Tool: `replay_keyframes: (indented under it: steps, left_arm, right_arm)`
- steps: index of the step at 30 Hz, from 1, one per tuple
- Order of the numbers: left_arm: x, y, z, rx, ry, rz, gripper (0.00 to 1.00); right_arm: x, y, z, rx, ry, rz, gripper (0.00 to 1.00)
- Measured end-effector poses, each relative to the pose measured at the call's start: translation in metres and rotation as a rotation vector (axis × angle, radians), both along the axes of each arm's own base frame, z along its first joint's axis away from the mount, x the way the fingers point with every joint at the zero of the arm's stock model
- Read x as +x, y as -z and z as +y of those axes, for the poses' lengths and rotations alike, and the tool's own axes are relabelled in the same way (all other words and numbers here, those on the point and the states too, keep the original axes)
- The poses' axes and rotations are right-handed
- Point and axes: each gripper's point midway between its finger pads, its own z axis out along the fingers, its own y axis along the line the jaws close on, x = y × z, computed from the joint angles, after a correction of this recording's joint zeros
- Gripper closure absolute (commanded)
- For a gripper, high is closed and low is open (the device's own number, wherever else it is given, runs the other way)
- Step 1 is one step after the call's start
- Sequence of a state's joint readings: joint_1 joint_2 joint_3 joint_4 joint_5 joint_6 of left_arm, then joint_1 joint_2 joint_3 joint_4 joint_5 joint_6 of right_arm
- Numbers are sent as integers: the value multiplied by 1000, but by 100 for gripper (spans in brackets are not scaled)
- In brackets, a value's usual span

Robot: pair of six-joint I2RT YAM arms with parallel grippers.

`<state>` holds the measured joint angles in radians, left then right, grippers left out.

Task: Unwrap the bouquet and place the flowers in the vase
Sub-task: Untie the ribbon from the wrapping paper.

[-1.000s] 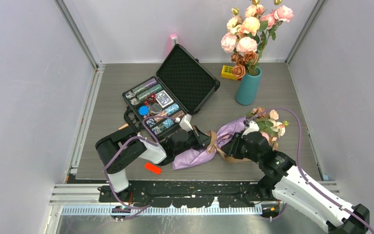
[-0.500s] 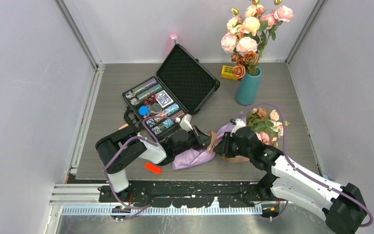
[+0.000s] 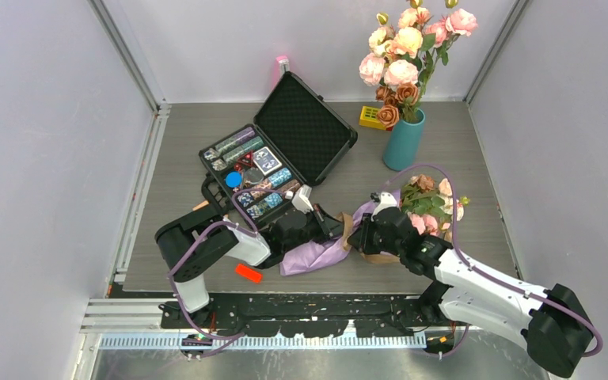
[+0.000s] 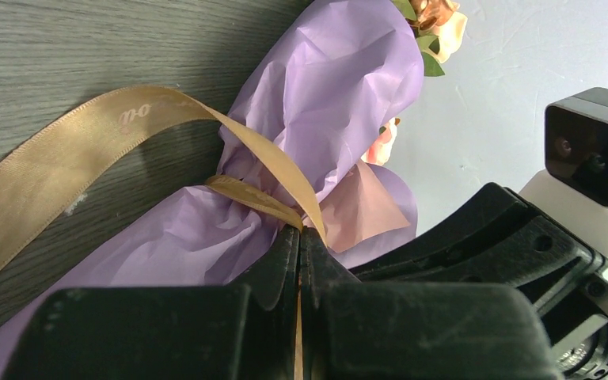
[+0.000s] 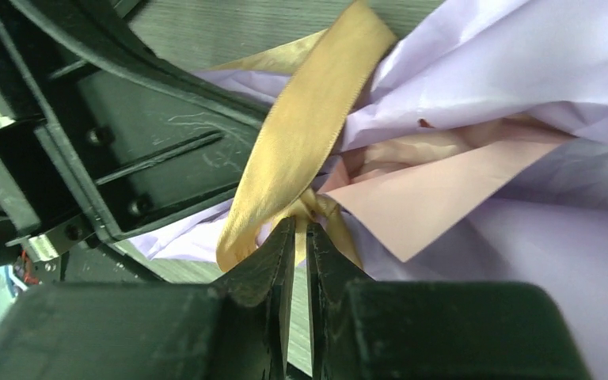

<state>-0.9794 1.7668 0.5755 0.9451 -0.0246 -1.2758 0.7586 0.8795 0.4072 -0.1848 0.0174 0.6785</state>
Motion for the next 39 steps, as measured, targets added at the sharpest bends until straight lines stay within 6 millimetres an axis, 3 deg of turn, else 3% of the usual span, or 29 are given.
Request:
replay_keyframes:
  steps: [13,24,34,39]
  left_arm:
    - [2,0,0,2,1,3,100]
    - [2,0,0,3,3,4,100]
    - [3,0,1,4,0,5,100]
    - [3,0,1,4,0,5,100]
  right_arm:
    - [5,10,-14,-51,56,-20,83]
    - [2,4,-19,-34,68,-43,69]
    - [-2,7,-24,-38,80,-35,79]
    - [-5,9,-26,-36,78,-33,75]
